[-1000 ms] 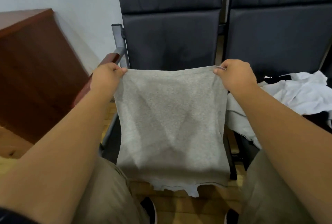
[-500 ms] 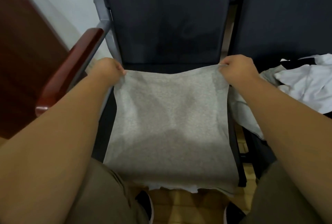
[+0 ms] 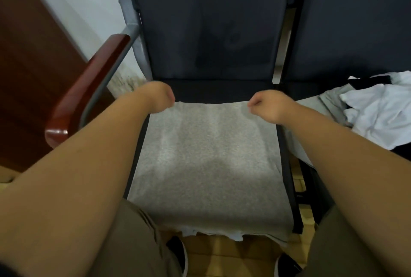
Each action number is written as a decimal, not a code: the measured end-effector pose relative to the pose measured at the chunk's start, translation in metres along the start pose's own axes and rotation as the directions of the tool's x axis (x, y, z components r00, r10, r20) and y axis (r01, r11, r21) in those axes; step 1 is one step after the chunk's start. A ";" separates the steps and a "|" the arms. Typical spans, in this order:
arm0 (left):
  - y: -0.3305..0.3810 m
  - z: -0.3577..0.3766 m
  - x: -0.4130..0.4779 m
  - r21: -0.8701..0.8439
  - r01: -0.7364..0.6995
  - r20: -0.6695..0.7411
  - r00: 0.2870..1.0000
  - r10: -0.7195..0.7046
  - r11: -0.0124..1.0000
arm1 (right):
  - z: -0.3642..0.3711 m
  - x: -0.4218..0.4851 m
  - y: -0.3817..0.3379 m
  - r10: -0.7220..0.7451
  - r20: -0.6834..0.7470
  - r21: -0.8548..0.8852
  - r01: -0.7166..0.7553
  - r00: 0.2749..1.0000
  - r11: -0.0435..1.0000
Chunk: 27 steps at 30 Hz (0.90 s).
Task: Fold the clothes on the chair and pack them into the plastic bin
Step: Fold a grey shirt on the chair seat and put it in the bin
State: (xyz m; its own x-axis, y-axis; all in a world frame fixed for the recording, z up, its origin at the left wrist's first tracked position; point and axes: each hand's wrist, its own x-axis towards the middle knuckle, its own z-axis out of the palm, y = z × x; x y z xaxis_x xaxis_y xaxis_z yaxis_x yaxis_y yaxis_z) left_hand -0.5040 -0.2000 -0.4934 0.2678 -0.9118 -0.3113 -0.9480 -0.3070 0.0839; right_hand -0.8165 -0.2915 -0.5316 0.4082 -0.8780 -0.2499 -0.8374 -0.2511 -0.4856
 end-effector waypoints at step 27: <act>0.014 0.056 -0.003 0.103 -0.038 0.508 0.861 -0.020 0.994 | 0.047 -0.012 -0.034 0.068 0.429 -0.433 0.139 0.901 0.891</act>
State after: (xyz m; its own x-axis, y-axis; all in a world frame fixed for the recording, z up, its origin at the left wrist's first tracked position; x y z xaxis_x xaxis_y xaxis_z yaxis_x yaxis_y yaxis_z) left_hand -0.5279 -0.1866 -0.5443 0.1618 -0.6406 -0.7506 -0.9702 -0.2424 -0.0023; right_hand -0.7754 -0.2534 -0.5512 0.4666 -0.6335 -0.6173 -0.8467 -0.5216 -0.1047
